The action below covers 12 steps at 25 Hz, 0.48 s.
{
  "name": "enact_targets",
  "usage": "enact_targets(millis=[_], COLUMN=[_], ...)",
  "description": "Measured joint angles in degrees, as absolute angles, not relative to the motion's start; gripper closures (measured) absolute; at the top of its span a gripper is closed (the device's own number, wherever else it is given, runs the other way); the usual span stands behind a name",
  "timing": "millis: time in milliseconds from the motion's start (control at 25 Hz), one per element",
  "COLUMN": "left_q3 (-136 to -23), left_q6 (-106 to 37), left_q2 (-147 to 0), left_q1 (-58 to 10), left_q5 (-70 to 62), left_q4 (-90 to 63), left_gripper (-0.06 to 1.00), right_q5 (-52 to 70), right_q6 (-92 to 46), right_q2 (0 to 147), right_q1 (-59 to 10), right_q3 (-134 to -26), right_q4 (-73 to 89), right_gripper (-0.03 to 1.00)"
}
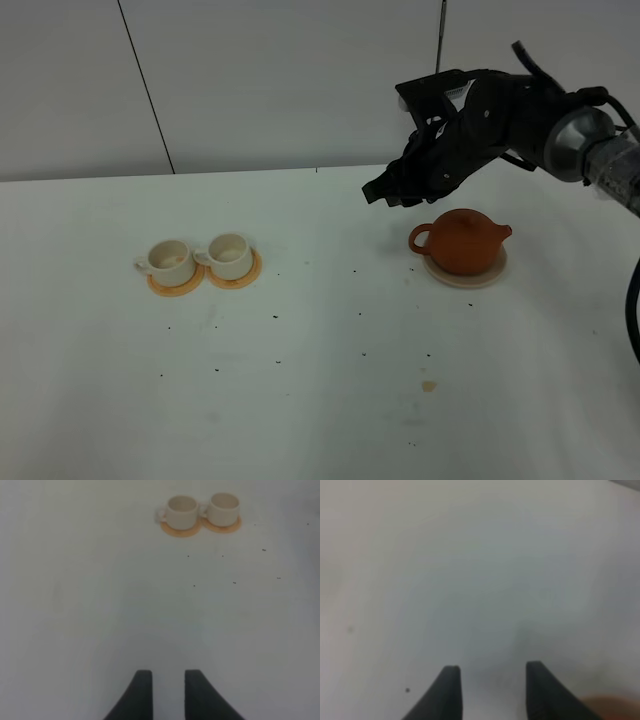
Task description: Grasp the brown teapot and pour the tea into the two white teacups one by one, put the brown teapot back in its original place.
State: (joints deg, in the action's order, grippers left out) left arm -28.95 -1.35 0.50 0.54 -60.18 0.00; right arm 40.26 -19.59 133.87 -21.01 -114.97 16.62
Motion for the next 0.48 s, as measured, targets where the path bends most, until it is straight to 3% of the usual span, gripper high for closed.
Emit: enact_targets(millis=[480], left_q3=[-29.0], left_q6=[-1.3], left_q2=[0.5], left_q1=[0.5], left_q5=[-60.2], left_q4=[0.0], left_gripper=[0.71], right_q5=[36.0], right_q6=[-21.1], right_q2=[138.3], right_q1=[-21.0], right_q3=[-115.0], right_q4=[16.7], right_gripper=[0.67])
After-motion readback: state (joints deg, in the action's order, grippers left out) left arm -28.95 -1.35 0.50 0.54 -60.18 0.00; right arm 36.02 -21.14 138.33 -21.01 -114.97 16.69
